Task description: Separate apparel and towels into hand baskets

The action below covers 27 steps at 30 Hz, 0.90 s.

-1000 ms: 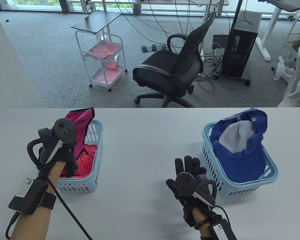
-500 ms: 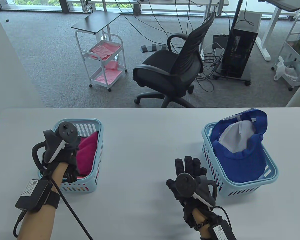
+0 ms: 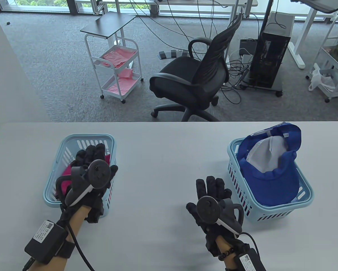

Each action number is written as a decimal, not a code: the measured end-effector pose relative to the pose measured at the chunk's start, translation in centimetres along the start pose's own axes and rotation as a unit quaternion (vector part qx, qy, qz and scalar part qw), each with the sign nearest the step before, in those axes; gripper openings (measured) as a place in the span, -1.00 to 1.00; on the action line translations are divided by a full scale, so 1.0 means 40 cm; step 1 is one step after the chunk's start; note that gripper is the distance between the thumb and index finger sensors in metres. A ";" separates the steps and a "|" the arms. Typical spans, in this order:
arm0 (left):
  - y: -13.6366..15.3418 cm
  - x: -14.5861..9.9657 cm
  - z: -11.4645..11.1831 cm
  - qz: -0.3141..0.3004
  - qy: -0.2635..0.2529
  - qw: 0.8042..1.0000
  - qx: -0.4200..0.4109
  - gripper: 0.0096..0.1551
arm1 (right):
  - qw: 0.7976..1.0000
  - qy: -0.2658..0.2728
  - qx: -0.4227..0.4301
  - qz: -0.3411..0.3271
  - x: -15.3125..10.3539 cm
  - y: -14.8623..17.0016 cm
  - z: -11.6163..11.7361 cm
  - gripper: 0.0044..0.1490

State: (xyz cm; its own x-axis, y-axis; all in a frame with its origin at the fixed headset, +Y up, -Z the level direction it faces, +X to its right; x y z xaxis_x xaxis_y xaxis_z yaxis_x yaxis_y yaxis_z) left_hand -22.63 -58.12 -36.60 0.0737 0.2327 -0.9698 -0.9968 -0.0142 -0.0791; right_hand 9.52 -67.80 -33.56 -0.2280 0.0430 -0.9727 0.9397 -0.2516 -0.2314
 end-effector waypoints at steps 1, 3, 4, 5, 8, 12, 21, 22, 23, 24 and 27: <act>-0.015 -0.011 -0.005 -0.011 -0.005 1.000 0.004 0.03 | 1.000 0.000 -0.001 0.000 0.000 0.000 0.000 0.09; -0.048 -0.038 -0.021 -0.037 -0.016 0.999 0.018 0.06 | 1.000 -0.003 -0.007 0.001 -0.001 0.000 0.003 0.10; -0.064 -0.052 -0.032 -0.047 -0.023 0.998 0.019 0.07 | 1.000 -0.005 -0.009 0.002 0.000 0.000 0.004 0.10; -0.077 -0.064 -0.045 -0.053 -0.029 0.998 0.017 0.07 | 1.000 -0.006 -0.009 0.002 0.000 0.000 0.005 0.11; -0.107 -0.088 -0.091 -0.069 -0.038 0.997 0.024 0.06 | 1.000 -0.007 -0.016 0.004 0.000 -0.001 0.007 0.11; -0.124 -0.106 -0.144 -0.075 -0.048 0.995 0.039 0.05 | 1.000 -0.008 -0.017 0.003 0.001 -0.003 0.010 0.11; -0.131 -0.169 -0.142 -0.088 -0.073 0.993 0.041 0.05 | 1.000 0.011 -0.017 -0.003 -0.007 -0.010 0.002 0.11; -0.134 -0.173 -0.147 -0.091 -0.068 0.993 0.040 0.05 | 1.000 0.013 -0.017 -0.003 -0.008 -0.010 0.000 0.11; -0.136 -0.175 -0.151 -0.092 -0.065 0.993 0.041 0.05 | 1.000 0.016 -0.018 -0.003 -0.008 -0.009 0.000 0.11; -0.139 -0.176 -0.156 -0.095 -0.063 0.993 0.042 0.05 | 1.000 0.019 -0.018 -0.003 -0.009 -0.009 -0.001 0.11; -0.147 -0.178 -0.167 -0.102 -0.059 0.992 0.045 0.05 | 1.000 0.023 -0.017 -0.001 -0.010 -0.007 -0.003 0.11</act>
Point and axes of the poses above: the tracker on the back of each hand, its own y axis roughly to the little-finger side, its own x axis roughly from the wrist to the fingertips, z = x × y, the point moved 2 cm from there along x, roughly from the wrist to the fingertips, and after that the axes turned 4 degrees about -y, right-handed, at the moved point
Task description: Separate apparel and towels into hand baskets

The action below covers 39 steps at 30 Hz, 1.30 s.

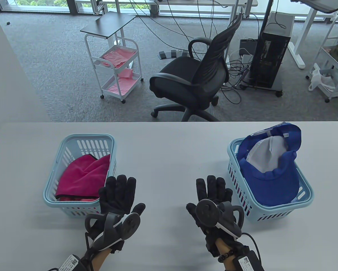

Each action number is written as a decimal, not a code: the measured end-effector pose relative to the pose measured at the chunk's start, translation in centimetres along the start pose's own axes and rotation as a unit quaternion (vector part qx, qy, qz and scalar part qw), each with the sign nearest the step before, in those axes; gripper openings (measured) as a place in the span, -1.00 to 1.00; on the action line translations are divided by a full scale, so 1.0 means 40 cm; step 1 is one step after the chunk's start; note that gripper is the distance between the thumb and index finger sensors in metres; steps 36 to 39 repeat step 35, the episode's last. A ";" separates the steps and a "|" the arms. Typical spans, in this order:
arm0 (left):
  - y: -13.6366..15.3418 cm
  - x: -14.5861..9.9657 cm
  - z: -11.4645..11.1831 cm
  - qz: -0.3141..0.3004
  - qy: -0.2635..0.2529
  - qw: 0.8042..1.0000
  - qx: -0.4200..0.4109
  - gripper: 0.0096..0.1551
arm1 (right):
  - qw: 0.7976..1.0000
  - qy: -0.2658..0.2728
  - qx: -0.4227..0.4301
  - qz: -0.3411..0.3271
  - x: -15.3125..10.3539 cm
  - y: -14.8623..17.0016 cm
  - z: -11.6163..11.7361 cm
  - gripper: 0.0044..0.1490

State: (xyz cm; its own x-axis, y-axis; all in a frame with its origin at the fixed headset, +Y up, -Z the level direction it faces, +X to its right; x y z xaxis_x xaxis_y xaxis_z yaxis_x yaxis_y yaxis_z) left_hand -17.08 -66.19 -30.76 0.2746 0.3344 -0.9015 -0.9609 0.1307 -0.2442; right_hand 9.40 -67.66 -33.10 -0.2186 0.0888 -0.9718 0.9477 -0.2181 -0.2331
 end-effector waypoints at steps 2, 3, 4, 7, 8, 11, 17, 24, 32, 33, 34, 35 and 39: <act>-0.006 -0.002 -0.004 -0.005 0.004 1.000 -0.002 0.05 | 1.000 0.001 0.001 0.000 0.000 0.002 0.000 0.10; -0.007 -0.002 -0.004 -0.006 0.004 1.000 -0.002 0.05 | 1.000 0.000 0.001 0.000 0.000 0.002 0.000 0.10; -0.008 -0.002 -0.004 -0.006 0.004 1.000 -0.001 0.05 | 1.000 0.001 0.001 -0.001 -0.001 0.002 0.000 0.10; -0.010 -0.002 -0.004 -0.007 0.002 1.000 -0.002 0.04 | 1.000 0.000 0.004 -0.003 -0.001 0.001 0.000 0.10; -0.011 -0.003 -0.005 -0.008 0.003 1.000 -0.001 0.04 | 1.000 -0.001 0.004 -0.005 -0.001 0.000 0.001 0.10; -0.013 -0.003 -0.006 -0.008 0.006 1.000 0.000 0.04 | 1.000 -0.003 0.009 -0.010 0.000 -0.002 0.003 0.10; -0.008 -0.004 -0.003 -0.002 0.000 1.000 0.000 0.04 | 1.000 -0.009 0.012 -0.015 0.001 -0.005 0.006 0.10; -0.010 -0.003 -0.003 -0.004 0.004 1.000 -0.002 0.03 | 1.000 -0.010 0.013 -0.016 0.000 -0.006 0.006 0.10; -0.010 -0.003 -0.005 -0.004 0.002 1.000 -0.003 0.03 | 1.000 -0.007 0.012 -0.014 0.000 -0.006 0.004 0.10; -0.010 -0.003 -0.004 -0.004 0.001 1.000 -0.003 0.03 | 1.000 -0.007 0.011 -0.014 0.000 -0.006 0.005 0.10; -0.010 -0.003 -0.005 -0.004 0.001 1.000 -0.002 0.03 | 1.000 -0.008 0.010 -0.013 0.000 -0.006 0.005 0.10; -0.010 -0.003 -0.005 -0.004 0.002 1.000 -0.003 0.03 | 1.000 -0.009 0.009 -0.013 0.000 -0.006 0.006 0.10; -0.010 -0.003 -0.005 -0.004 0.002 1.000 -0.003 0.03 | 1.000 -0.009 0.009 -0.013 0.000 -0.006 0.006 0.10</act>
Point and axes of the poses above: the tracker on the back of each hand, its own y axis roughly to the little-finger side, its own x axis roughly from the wrist to the fingertips, z = x × y, the point moved 2 cm from there along x, roughly from the wrist to the fingertips, and after that the axes turned 4 degrees about -y, right-handed, at the moved point
